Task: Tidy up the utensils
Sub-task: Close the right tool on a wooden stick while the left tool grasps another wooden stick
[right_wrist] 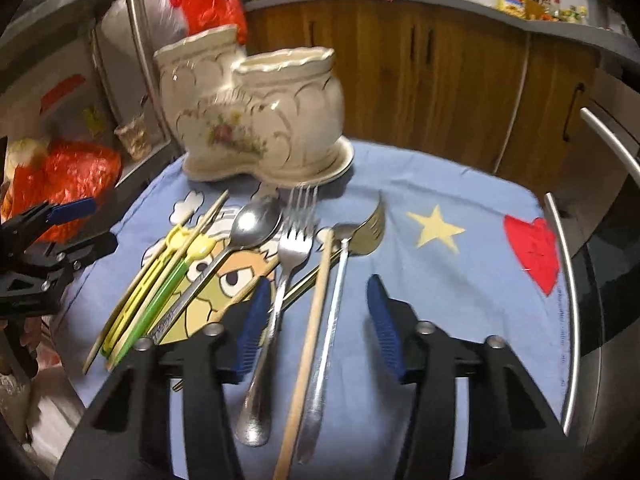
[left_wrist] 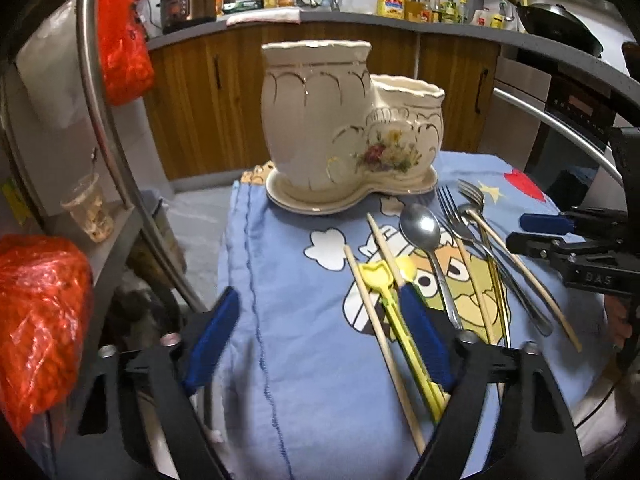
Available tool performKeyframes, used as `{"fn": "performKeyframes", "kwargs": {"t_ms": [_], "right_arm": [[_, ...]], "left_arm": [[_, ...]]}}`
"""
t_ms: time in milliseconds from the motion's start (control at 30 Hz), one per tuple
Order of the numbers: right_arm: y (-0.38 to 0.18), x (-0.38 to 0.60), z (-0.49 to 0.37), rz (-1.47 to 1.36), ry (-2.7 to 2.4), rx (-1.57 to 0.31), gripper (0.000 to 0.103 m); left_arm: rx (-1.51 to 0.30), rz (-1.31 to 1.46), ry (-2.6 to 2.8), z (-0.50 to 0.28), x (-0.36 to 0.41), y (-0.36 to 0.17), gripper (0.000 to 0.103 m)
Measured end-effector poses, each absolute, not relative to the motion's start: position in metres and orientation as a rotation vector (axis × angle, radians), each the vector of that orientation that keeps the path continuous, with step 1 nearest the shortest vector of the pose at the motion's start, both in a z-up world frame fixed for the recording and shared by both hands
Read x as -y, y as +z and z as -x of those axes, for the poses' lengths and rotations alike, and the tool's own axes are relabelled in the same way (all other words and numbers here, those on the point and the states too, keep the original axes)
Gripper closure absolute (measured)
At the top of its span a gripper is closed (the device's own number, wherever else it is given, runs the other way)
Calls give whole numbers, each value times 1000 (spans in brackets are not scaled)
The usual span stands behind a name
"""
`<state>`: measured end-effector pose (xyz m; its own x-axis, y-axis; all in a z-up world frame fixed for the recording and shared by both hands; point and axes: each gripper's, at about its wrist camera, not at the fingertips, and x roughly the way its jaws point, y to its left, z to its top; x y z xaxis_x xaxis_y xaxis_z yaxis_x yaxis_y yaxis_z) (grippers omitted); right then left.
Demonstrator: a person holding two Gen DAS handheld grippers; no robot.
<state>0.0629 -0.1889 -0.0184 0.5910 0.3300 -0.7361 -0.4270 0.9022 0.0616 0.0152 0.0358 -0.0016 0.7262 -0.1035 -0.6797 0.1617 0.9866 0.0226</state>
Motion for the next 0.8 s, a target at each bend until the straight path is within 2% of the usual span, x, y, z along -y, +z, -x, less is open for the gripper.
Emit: {"fn": "performKeyframes", "kwargs": {"t_ms": [100,133,267,600,700,800], "right_arm": [[-21,186,-65,134,434,-843,84],[-22,186,-65,130,436,-846,86],[-23,184,-65,149,459,-884,87],[-36,178,-64,188,466,-935,87],[-36,176,-66,194,464,-925,87],[-37,179,-65,184,472,-924,96]], "left_arm": [[-763,-90,-156,-17,-35,-6,47],[-766,-90,-161,-18,-35,-7,48],[-790,-86,-194,-16,-32,-10,59],[-854,-97,-247,-15,-21,-24,66],[-871,-109,-242,-20,-16,-28,71],[-863,-155,-228,-23,-9,-31,76]]}}
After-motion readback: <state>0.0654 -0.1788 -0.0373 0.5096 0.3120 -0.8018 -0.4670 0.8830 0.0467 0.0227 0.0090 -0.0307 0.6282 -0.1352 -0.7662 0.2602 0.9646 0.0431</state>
